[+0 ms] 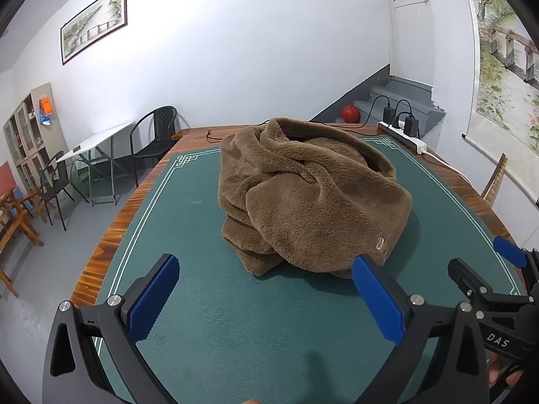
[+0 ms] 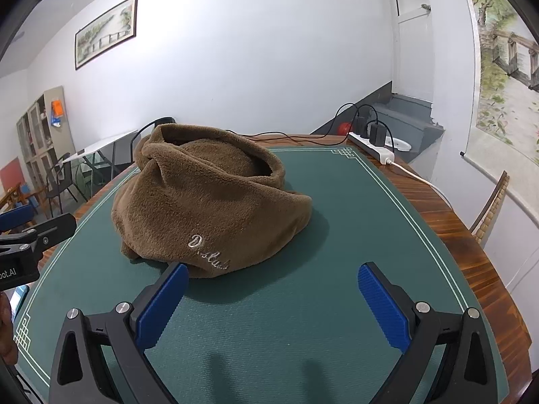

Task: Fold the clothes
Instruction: 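Move both grippers toward the crumpled brown fleece sweatshirt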

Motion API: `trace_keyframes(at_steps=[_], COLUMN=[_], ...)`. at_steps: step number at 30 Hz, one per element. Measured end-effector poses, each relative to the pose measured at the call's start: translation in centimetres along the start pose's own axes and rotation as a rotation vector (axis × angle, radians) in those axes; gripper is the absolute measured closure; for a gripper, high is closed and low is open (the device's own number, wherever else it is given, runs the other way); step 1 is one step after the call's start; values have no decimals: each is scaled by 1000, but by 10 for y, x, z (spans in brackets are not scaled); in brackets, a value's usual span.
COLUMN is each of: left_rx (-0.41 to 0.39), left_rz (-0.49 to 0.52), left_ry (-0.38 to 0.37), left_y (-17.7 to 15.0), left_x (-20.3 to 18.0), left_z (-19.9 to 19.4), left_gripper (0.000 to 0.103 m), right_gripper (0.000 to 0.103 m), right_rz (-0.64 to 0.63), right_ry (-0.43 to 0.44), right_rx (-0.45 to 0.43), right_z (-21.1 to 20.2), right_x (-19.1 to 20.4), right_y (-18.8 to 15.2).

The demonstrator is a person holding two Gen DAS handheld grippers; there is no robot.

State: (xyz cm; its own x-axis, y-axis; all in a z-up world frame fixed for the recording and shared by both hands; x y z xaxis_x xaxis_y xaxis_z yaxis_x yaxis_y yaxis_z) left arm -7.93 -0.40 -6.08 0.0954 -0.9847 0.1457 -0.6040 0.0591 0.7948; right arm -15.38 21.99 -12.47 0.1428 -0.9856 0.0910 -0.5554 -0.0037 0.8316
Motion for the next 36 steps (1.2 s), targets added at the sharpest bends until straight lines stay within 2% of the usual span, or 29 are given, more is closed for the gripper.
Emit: trace_keyframes(at_steps=[12, 21, 27, 32, 36], left_rx=[12, 47, 162, 280, 322], left_rz=[-19, -40, -106, -211, -238], left_ry=[19, 44, 127, 141, 141], left_y=[-5, -23, -63, -93, -103], left_x=[2, 19, 69, 112, 123], left_z=[6, 29, 73, 112, 132], left_gripper=[0, 0, 0, 0, 0], right_gripper=[1, 1, 1, 1, 1], right_rz=[-10, -12, -3, 11, -18], right_ry=[-3, -5, -20, -25, -46], right_rx=[8, 67, 143, 195, 226], right_z=[10, 28, 45, 59, 71], right_x=[10, 10, 4, 2, 8], right_y=[-7, -21, -43, -55, -62])
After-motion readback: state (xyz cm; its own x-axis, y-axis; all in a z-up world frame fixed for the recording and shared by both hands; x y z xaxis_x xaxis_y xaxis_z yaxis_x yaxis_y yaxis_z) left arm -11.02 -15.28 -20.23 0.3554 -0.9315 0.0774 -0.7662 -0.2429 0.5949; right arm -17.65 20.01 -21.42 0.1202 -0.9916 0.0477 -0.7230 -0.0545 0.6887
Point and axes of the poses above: each gripper's, at about its wrist camera, not at the fingertips, and z roughly the way its jaws point, x to its left, y to its top, the point moved 10 cm from there along z, roughly the way its jaws point, and after that the axes turned 7 degrees about y, right-handed, at the moved point
